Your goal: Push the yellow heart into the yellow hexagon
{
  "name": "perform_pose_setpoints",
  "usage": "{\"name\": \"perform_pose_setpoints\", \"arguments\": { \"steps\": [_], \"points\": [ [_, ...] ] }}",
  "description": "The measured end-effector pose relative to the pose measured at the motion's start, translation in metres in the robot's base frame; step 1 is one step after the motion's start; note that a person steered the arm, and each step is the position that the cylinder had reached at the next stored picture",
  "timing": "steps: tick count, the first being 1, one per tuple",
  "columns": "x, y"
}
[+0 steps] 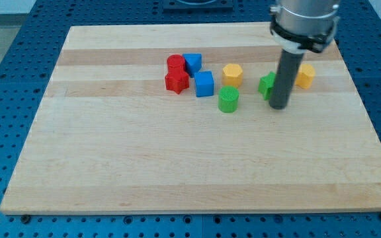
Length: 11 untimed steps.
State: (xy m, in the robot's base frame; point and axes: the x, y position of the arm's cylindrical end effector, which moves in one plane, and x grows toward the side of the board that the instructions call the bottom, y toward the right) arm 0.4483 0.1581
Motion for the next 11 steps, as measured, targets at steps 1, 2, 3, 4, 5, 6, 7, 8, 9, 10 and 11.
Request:
{"name": "perform_pose_setpoints", "arguments": {
  "steps": [1, 2, 3, 4, 5, 6, 7, 8, 9, 10, 11],
  "points": [
    [0.021, 0.055],
    [-0.011, 0.077],
    [-0.050, 0.084],
    [-0.087, 0.084],
    [-0.089, 0.064],
    [-0.089, 0.046],
    [-0.093, 0.036],
    [-0.093, 0.060],
    [-0.087, 0.082],
    [-0.066, 0.073],
    [-0.065, 0.045]
  ]
}}
